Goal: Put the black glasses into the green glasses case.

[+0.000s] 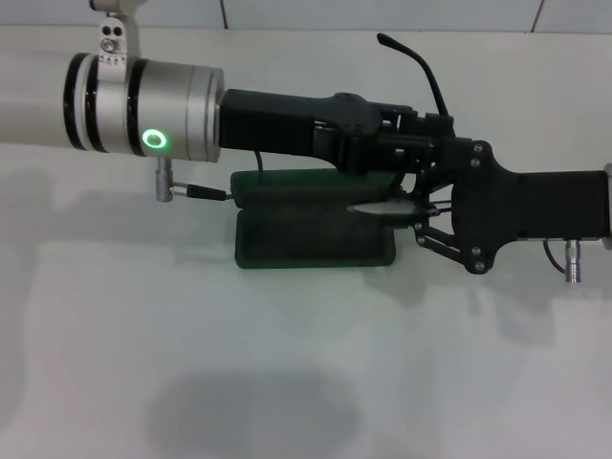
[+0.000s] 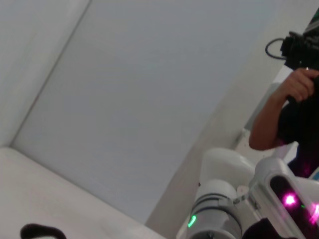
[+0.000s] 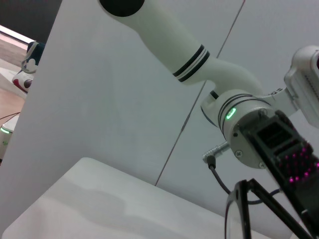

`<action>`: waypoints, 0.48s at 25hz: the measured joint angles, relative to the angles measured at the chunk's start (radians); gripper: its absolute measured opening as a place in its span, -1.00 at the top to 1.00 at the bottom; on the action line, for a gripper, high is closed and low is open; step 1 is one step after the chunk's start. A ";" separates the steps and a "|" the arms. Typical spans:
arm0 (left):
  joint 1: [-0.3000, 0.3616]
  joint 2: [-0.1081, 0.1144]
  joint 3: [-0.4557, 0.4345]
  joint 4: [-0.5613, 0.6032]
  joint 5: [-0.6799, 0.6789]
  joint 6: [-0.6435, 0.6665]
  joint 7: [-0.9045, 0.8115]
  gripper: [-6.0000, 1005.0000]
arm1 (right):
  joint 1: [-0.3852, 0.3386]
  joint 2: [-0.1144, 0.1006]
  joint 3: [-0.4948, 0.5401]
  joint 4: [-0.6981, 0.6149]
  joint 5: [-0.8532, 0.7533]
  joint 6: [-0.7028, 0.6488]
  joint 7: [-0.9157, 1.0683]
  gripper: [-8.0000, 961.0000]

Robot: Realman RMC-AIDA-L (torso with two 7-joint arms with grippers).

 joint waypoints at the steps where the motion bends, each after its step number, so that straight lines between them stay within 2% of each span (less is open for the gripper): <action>1: -0.003 -0.001 0.000 -0.002 0.006 0.000 -0.005 -0.14 | 0.000 0.000 0.000 0.001 0.000 -0.001 -0.001 0.74; 8: 0.000 -0.001 -0.007 -0.009 -0.002 0.005 -0.026 -0.14 | -0.019 -0.002 -0.001 -0.003 0.001 -0.020 -0.014 0.74; 12: 0.037 0.016 -0.025 -0.004 -0.038 -0.002 -0.021 -0.15 | -0.045 -0.003 0.006 -0.013 0.012 -0.074 -0.058 0.74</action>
